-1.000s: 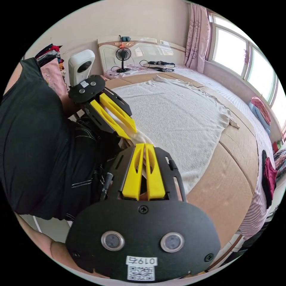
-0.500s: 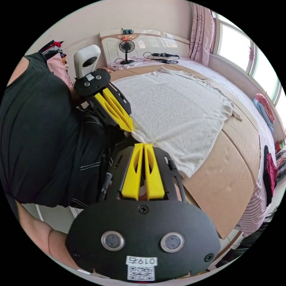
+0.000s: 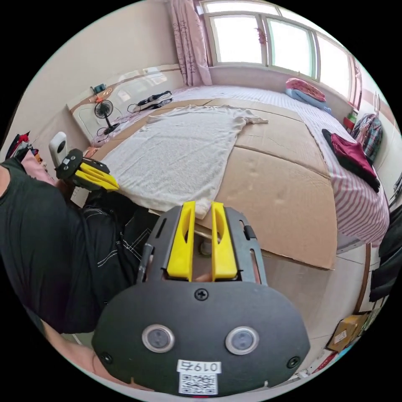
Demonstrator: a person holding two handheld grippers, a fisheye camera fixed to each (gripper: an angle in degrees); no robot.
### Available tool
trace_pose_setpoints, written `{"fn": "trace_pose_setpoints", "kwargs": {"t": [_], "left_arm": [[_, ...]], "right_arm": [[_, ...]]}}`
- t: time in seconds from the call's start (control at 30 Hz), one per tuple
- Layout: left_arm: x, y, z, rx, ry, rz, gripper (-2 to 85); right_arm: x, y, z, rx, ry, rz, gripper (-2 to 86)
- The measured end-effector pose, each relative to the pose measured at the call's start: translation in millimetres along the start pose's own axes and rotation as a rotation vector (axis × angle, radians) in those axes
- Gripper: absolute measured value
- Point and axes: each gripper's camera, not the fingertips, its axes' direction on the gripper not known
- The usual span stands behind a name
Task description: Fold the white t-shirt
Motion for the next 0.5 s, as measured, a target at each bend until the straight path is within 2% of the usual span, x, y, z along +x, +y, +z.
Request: {"fn": "trace_pose_setpoints", "kwargs": {"t": [0.17,0.33,0.5], "left_arm": [[-45,47,-34,0.028,-0.08,-0.161,0.9],[-107,115,-69,0.03,-0.3,-0.474,1.3],[-152,166,-93,0.016,-0.469,-0.653,2.0]], "right_arm": [[-6,-12,9,-0.048,0.015,0.021,6.9],[-15,-24,5,-0.065,0.061,-0.003,1.3],[-19,-37,3,-0.109,0.079,-0.005,0.1]]}}
